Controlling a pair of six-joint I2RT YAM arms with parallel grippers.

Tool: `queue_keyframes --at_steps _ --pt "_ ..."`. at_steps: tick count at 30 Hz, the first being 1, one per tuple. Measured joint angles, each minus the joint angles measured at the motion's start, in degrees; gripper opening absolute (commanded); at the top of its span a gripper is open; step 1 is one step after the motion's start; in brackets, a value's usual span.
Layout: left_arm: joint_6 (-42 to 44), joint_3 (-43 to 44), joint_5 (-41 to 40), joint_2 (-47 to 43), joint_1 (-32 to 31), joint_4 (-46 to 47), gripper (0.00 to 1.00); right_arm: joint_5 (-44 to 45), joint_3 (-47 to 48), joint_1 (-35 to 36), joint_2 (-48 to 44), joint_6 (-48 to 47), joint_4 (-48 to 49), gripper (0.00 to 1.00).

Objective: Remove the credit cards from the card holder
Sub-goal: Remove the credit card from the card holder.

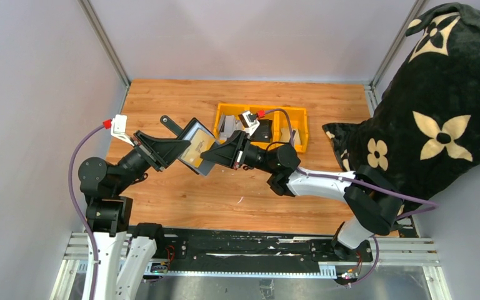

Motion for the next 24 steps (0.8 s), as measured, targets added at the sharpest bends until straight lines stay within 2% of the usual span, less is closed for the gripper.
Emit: queue_keyframes --at_steps 9,24 --pt "0.2 0.5 0.3 0.6 -0.1 -1.5 0.00 1.0 -4.6 0.2 -2.7 -0.2 1.6 0.00" --pt "6.4 3.6 -6.1 0.3 -0.1 -5.3 0.00 0.3 -8.1 -1.4 -6.8 -1.8 -1.4 0.00"
